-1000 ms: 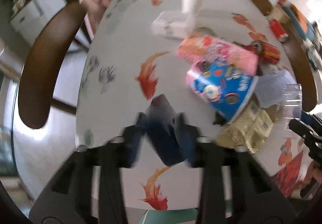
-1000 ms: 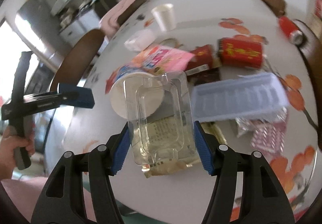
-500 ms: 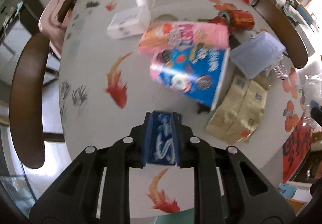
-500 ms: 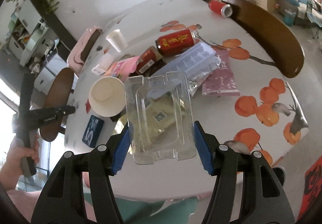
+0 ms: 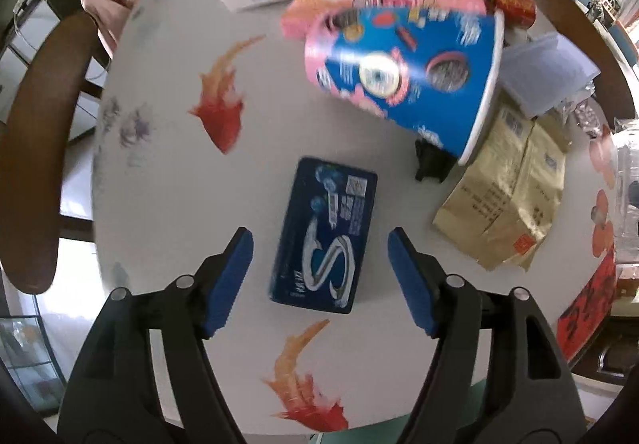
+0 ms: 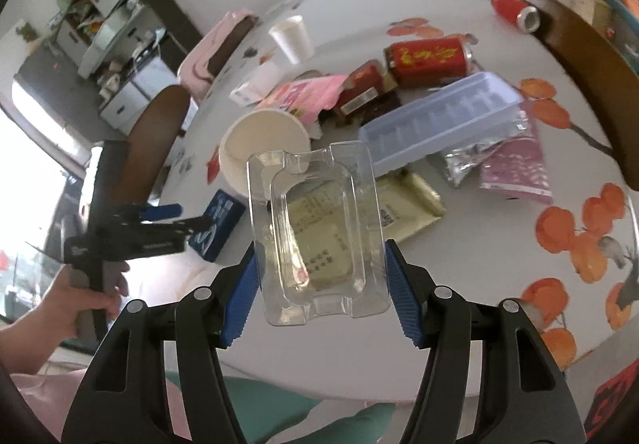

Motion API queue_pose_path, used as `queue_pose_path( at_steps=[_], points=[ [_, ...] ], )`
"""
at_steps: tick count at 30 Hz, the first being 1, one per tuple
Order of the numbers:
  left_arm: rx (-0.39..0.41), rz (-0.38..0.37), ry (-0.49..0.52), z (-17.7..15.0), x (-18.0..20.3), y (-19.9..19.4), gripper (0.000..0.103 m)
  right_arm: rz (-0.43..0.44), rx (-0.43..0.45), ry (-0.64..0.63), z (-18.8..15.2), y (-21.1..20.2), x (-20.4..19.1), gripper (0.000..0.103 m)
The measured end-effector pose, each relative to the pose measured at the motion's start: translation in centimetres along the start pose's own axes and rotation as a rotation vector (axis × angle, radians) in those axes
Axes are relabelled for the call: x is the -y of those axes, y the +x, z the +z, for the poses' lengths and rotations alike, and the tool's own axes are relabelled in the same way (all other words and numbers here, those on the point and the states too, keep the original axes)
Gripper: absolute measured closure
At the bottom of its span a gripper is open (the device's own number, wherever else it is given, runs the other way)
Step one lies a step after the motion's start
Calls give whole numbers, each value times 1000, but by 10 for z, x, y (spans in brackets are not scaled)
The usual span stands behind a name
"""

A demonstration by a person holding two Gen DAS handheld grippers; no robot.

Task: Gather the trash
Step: 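Lift the gum pack and clear tray off the table with both tools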

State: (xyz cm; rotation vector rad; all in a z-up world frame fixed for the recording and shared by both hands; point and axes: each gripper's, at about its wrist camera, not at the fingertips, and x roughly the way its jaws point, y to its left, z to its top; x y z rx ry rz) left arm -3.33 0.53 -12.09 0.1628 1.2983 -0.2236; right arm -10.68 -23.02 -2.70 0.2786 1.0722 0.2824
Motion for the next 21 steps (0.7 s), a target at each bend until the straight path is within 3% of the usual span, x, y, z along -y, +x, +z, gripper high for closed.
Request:
queue_pose_path(
  at_steps=[5,8,13,21],
  points=[
    [-33,0,17,-2,1,20,35,0,-36,9,-1,20,-5,42],
    [-50,-11,21,-2,-2,29,50,-3,-47,17,-1,27,-7,42],
    [-53,-19,55,-3,-1,28,51,-6,-51,37,1,32,-9,42],
    [-6,-14,120,5,9,-14,51,-19,-35,73,-2,28,-8,42]
  ],
)
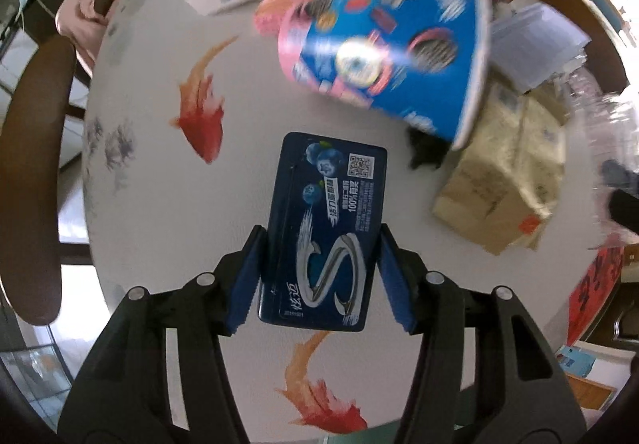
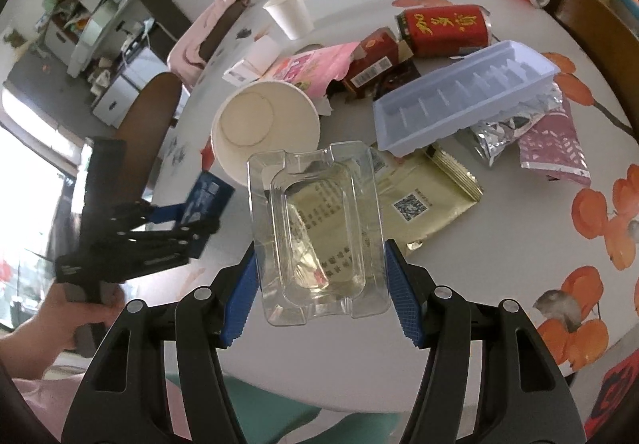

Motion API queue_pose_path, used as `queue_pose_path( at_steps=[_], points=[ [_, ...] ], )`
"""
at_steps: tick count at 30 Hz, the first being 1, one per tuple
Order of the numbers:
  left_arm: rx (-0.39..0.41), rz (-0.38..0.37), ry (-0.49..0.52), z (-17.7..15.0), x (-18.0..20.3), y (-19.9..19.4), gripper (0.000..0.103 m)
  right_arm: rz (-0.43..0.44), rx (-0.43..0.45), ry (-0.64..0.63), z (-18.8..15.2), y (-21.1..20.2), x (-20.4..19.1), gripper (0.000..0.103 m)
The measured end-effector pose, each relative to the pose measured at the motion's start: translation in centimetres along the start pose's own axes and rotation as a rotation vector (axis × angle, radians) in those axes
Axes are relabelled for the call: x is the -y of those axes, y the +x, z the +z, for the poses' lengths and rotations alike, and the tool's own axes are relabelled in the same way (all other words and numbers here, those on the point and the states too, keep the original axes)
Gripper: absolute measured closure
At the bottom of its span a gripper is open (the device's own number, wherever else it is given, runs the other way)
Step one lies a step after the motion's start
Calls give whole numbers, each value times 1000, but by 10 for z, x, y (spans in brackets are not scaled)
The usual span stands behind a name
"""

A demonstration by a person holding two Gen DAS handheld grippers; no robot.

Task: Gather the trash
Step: 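Lift the gum pack and clear tray off the table with both tools, then carry both items to the floor bin and open both tools over it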

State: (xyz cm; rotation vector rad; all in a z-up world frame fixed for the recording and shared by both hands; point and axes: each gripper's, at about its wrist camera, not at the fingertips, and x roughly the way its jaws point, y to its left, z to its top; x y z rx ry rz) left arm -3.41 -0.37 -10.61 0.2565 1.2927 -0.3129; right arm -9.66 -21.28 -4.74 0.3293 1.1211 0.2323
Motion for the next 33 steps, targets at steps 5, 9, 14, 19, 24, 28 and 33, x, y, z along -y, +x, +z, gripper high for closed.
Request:
queue_pose_path(
  at_steps=[5,9,14,19,24,28,33],
  points=[
    [33,-39,73,4,33,-35,51,-30,40,71,-9,-23,16,42],
    [65,-72,176,6,80,-54,51,-72,114,142,-28,-60,49,42],
    [101,-104,292,14,159,-70,51,-85,209,238,-63,-113,109,42],
    [89,-147,376,13,255,-75,51,-107,293,318,-111,-173,178,42],
    [65,-221,551,5,385,-74,51,-220,331,496,-189,-227,274,42],
    [10,-300,707,-19,487,-50,51,-286,250,686,-268,-226,355,42],
    [-170,-377,861,-74,593,34,51,-267,156,928,-370,-170,447,42]
  ],
)
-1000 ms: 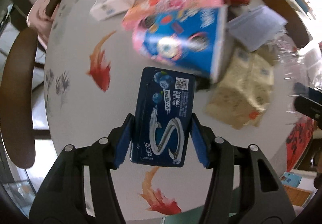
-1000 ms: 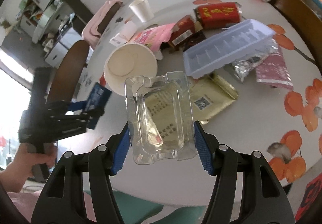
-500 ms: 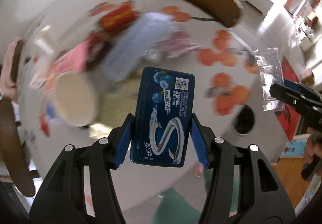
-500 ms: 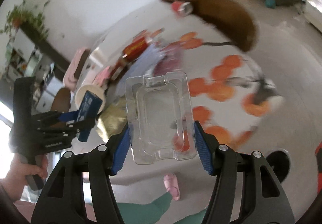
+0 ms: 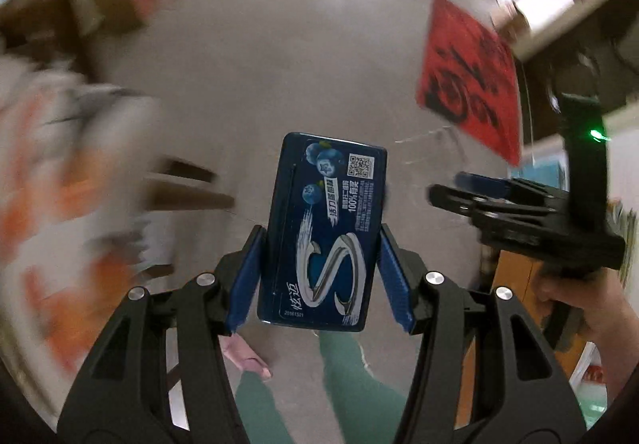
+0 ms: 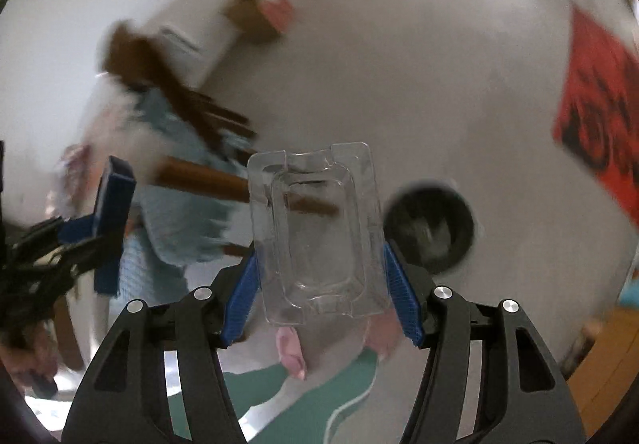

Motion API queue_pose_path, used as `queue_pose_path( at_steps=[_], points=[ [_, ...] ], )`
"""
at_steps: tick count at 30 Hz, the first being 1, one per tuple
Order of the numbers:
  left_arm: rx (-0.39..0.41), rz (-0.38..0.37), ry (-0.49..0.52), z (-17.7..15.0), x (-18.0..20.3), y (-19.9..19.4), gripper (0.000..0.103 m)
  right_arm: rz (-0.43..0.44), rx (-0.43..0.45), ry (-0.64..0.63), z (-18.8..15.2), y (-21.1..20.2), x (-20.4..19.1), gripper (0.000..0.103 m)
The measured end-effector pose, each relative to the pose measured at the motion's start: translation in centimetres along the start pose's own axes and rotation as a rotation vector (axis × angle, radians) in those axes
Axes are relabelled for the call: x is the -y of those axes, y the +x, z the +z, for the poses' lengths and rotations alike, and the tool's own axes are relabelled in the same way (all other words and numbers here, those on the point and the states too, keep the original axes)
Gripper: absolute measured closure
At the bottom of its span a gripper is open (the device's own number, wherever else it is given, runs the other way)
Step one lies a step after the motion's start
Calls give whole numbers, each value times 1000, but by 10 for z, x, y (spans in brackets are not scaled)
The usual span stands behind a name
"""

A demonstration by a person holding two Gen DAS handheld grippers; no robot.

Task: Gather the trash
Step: 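Carry both items to the floor bin and open both tools over it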

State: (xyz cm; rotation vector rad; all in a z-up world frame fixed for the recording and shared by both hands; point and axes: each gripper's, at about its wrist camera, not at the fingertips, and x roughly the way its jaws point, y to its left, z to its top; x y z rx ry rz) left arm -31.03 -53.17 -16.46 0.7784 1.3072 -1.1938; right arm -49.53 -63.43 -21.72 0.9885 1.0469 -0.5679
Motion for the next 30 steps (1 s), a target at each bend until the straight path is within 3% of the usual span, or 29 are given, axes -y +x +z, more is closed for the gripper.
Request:
queue_pose_path(
  at_steps=[4,7,10,15,16,17,19,22,26,30],
  points=[
    [-184,-63,93,17,27,130,50,27,-50,190,-5,78,85,42],
    [-310,-96,89,25,27,214,51,47,-78,284,-9,136,131,42],
    [-378,-75,135,30,32,303,50,49,-110,336,-9,196,167,42],
    [-495,-13,197,18,40,403,48,56,-152,459,-14,270,212,40],
    [-532,18,206,14,40,420,36,56,-159,480,-19,275,218,37],
    [-537,47,217,16,40,426,23,55,-162,501,-21,280,221,26],
    [-509,77,232,18,41,425,15,36,-149,525,-24,278,226,23],
    [-492,68,213,20,38,406,14,36,-123,544,-30,257,227,23],
    [-428,40,157,15,29,328,14,42,-41,548,-34,199,222,23],
    [-327,-14,63,-3,15,203,12,73,17,387,-22,116,159,23]
  ],
)
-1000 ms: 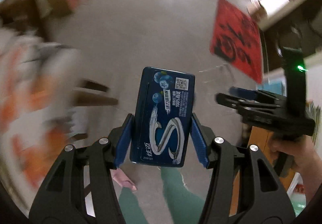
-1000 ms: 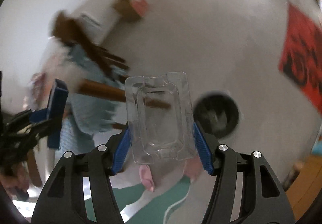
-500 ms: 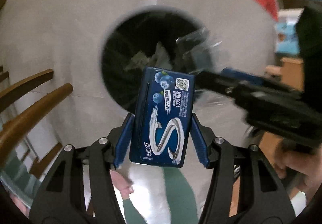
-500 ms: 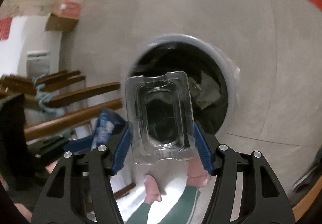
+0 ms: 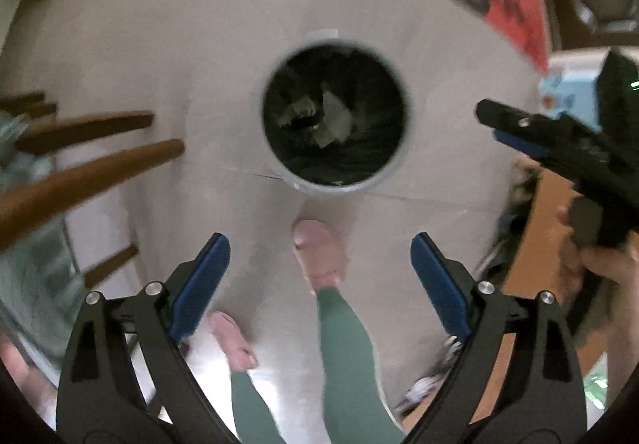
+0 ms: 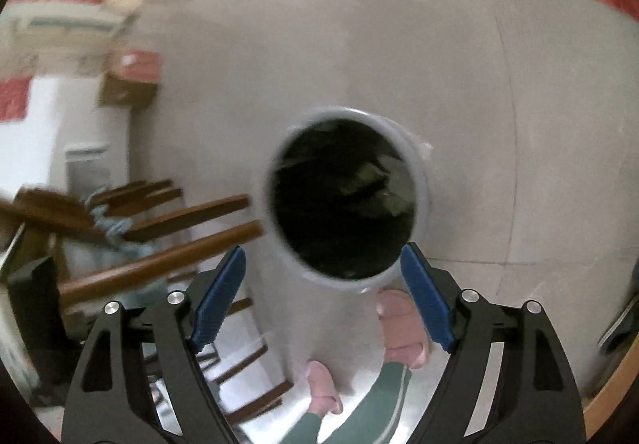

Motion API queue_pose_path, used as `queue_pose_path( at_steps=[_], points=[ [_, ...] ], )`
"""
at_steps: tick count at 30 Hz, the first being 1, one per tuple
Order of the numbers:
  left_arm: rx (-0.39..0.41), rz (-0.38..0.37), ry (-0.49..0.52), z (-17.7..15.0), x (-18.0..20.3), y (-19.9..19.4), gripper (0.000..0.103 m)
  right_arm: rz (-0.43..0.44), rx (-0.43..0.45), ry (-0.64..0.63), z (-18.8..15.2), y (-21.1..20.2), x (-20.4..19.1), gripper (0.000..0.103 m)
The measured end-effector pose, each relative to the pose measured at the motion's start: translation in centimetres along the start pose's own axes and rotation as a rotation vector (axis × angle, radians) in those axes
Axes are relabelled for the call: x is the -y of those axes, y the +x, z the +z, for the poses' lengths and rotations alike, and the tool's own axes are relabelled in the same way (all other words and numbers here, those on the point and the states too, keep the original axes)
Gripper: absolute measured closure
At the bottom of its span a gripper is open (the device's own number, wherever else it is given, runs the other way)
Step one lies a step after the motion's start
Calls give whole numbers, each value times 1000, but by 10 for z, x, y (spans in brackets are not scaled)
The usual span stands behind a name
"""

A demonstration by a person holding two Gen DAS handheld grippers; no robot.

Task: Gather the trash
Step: 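Carry both items to the floor bin and open both tools over it, then grasp the blue Oreo cup with the left tool while the right tool grasps the white ice tray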

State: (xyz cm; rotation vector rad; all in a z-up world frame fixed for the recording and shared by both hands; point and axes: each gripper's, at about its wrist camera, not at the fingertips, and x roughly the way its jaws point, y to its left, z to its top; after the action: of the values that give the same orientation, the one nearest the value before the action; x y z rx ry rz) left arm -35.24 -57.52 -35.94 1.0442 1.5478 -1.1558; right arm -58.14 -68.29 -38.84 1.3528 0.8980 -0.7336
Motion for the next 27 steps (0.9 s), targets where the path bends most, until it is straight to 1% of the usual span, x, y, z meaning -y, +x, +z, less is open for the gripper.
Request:
queue_pose_path(
  at_steps=[1,2,3,4,5,6,7,8,10,11,12,13,14,15,16,19,20,22,23,24,25,26,27],
  points=[
    [40,-15,-35,-24,-8,-41,10,10,0,-58,-4,-17,-23,23],
    [67,-19,-65,-40,-16,-65,8,27,-2,-120,-9,-35,-47,22],
    [92,-24,-95,-58,-23,-94,7,59,-9,-205,-15,-55,-82,22],
    [128,-26,-138,-83,-35,-129,7,84,-17,-276,-22,-71,-115,22],
    [164,-20,-183,-103,-48,-156,7,125,-27,-353,-29,-84,-153,22],
    [198,-16,-226,-124,-62,-179,7,157,-36,-407,-35,-94,-180,22],
    [239,-8,-297,-153,-81,-210,7,187,-45,-464,-45,-104,-207,22],
    [276,1,-359,-177,-98,-230,7,231,-62,-550,-56,-115,-249,22],
    [329,15,-462,-216,-128,-260,7,280,-86,-670,-76,-125,-310,22],
    [371,34,-534,-245,-147,-279,7,307,-102,-711,-85,-127,-333,22],
    [403,48,-589,-269,-162,-292,7,340,-129,-779,-101,-127,-373,22],
    [424,59,-630,-286,-174,-299,7,352,-139,-814,-111,-126,-394,22],
    [456,74,-684,-311,-190,-308,7,366,-153,-856,-124,-124,-417,22],
    [471,86,-733,-331,-205,-311,7,378,-180,-909,-140,-117,-448,22],
    [484,96,-804,-357,-224,-315,7,381,-199,-945,-153,-111,-469,22],
    [545,105,-974,-413,-260,-323,7,412,-260,-1057,-198,-90,-531,22],
    [560,133,-1022,-433,-269,-328,7,416,-270,-1090,-213,-83,-548,22],
    [565,197,-1084,-454,-289,-330,7,408,-291,-1160,-243,-65,-584,22],
    [564,239,-1134,-467,-303,-328,7,404,-296,-1177,-252,-60,-598,22],
    [562,265,-1180,-476,-315,-328,7,396,-305,-1178,-263,-53,-615,22],
    [557,278,-1205,-486,-327,-334,7,396,-323,-1164,-268,-45,-625,22],
    [541,301,-1239,-491,-343,-330,7,390,-341,-1139,-270,-38,-635,22],
    [535,309,-1249,-495,-350,-330,7,370,-359,-1096,-273,-26,-647,22]
  ],
)
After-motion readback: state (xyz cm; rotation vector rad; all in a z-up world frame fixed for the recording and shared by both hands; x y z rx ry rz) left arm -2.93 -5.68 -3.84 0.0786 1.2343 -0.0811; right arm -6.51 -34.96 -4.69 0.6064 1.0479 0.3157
